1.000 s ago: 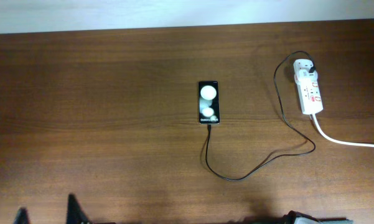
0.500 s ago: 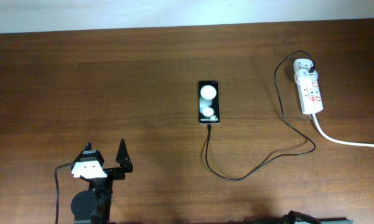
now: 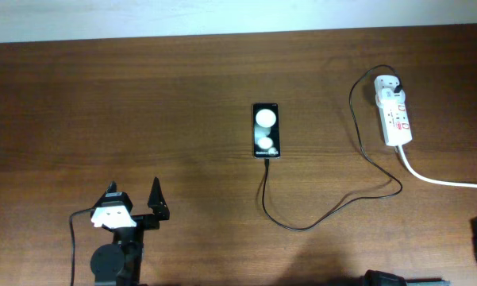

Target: Plug charger to phone and switch on socket

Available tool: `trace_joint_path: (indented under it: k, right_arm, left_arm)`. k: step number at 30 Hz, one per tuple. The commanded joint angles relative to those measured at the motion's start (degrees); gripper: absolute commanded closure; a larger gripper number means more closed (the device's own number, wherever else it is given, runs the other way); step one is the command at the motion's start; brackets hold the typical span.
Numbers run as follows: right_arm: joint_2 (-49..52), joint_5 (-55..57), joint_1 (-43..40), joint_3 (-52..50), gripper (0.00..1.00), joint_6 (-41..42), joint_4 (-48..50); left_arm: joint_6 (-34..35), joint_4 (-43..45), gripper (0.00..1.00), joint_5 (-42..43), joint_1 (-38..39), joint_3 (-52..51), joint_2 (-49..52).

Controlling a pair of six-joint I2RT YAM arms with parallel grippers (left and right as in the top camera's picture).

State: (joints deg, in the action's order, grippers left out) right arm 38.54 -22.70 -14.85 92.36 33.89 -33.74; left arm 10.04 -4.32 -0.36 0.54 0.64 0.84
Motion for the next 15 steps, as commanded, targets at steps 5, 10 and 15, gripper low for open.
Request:
trace_joint_path:
  k: [5, 10, 15]
  right_arm:
    - [-3.8, -0.7, 4.5, -2.2, 0.95, -0.4, 3.1]
    - [-16.6, 0.9, 4.8, -8.1, 0.96, -1.6, 6.8]
    - [-20.3, 0.9, 9.2, -9.5, 0.96, -2.1, 8.3]
  left_arm:
    - [-0.5, -0.3, 0.01, 0.6, 0.2, -0.1, -0.5]
    - [-0.5, -0.4, 0.01, 0.6, 0.2, -0.1, -0.5]
    - [-0.5, -0.4, 0.01, 0.6, 0.2, -0.1, -0.5]
